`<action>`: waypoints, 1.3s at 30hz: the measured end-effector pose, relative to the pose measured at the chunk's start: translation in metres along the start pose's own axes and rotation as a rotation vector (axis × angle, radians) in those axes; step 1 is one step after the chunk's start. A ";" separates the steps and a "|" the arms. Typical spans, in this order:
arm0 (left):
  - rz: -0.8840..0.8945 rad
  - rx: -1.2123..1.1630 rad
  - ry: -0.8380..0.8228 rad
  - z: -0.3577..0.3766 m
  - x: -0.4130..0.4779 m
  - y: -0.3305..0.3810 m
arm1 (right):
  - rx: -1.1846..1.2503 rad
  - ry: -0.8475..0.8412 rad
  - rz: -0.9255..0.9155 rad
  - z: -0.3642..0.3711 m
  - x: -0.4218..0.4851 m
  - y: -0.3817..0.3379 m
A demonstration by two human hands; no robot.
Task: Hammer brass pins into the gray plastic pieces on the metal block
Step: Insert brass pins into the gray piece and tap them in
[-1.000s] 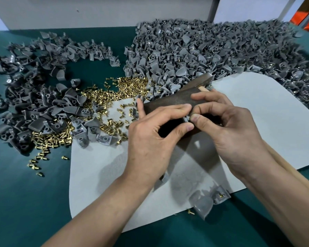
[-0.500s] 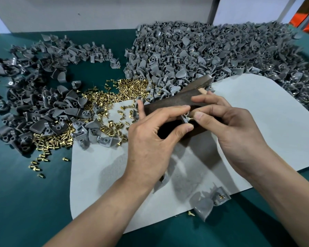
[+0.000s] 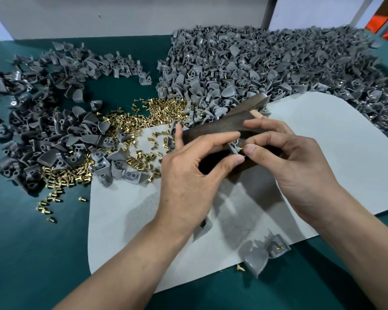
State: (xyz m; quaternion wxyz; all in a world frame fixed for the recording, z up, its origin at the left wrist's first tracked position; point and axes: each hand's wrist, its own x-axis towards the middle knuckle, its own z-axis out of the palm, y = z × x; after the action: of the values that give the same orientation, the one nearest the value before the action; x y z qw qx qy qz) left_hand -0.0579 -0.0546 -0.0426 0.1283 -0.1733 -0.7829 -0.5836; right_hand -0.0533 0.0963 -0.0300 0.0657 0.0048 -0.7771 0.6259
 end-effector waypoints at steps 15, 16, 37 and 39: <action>-0.002 0.002 -0.006 -0.001 0.000 0.001 | -0.098 0.072 -0.076 0.005 -0.003 0.002; -0.002 0.002 -0.006 -0.001 0.000 0.001 | -0.093 0.075 -0.075 0.005 -0.003 0.002; -0.029 -0.026 0.014 0.000 0.000 0.001 | -0.093 0.063 -0.100 0.005 0.000 0.004; -0.026 -0.019 0.013 0.000 0.001 0.002 | -0.086 0.064 -0.099 0.005 0.001 0.003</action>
State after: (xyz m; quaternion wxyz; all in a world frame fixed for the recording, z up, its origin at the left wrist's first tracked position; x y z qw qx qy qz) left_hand -0.0576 -0.0541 -0.0409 0.1241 -0.1602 -0.7787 -0.5938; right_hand -0.0555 0.0921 -0.0338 0.1215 0.0202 -0.7996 0.5878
